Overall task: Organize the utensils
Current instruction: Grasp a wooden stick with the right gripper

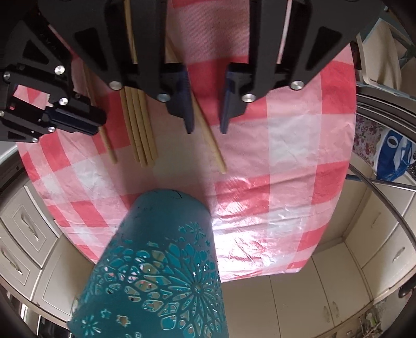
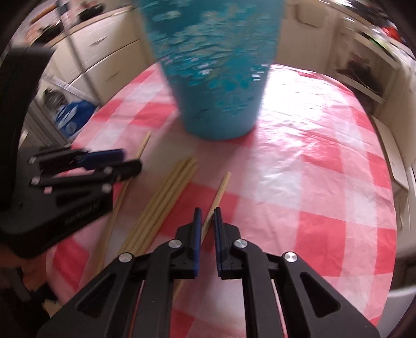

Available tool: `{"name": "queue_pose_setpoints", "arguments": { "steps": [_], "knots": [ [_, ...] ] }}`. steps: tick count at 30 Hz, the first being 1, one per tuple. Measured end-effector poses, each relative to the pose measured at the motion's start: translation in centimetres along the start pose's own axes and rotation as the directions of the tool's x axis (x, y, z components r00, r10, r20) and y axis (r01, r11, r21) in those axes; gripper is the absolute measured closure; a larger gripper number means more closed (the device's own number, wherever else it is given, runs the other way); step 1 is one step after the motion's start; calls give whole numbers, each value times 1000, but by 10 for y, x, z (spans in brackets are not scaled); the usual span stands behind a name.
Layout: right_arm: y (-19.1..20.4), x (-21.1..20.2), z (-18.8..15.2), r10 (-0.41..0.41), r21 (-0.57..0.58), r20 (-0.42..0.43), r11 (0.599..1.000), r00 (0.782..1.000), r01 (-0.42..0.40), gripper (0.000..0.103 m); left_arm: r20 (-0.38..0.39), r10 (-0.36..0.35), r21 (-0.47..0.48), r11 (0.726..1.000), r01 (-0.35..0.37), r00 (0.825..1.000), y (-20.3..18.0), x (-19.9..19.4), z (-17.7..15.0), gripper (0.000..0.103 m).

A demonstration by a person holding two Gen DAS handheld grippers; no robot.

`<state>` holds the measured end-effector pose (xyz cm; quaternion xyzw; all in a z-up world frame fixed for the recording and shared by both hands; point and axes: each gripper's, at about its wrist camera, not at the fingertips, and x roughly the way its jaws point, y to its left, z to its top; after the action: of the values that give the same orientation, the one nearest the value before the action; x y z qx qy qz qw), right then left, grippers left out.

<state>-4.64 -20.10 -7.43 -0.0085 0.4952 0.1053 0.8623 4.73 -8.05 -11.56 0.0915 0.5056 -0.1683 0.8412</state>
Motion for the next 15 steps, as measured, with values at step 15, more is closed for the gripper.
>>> {"name": "queue_pose_setpoints", "arguments": {
  "steps": [15],
  "knots": [
    [-3,4,7,-26,32,-1,999,1000,26,92,-34,55,-29,998,-56,998,15,4,9,60]
  ]
}}
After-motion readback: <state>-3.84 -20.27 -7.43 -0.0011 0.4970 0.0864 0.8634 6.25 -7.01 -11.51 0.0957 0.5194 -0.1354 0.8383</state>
